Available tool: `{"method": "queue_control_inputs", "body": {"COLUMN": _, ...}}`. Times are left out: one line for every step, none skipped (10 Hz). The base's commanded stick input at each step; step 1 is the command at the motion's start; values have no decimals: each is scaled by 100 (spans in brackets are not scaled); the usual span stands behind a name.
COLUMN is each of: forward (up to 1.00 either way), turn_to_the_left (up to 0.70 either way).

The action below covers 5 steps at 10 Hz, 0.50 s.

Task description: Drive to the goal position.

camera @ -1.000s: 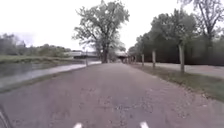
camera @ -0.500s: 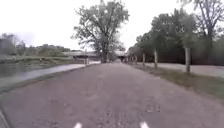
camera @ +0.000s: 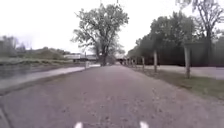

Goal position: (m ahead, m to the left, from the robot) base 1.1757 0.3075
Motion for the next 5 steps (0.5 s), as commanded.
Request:
{"method": "queue_control_inputs", "body": {"forward": 70, "turn_to_the_left": 0}}
{"method": "queue_control_inputs", "body": {"forward": 70, "turn_to_the_left": 0}}
{"method": "queue_control_inputs", "body": {"forward": 70, "turn_to_the_left": 0}}
{"method": "queue_control_inputs", "body": {"forward": 70, "turn_to_the_left": 0}}
{"method": "queue_control_inputs", "body": {"forward": 70, "turn_to_the_left": 0}}
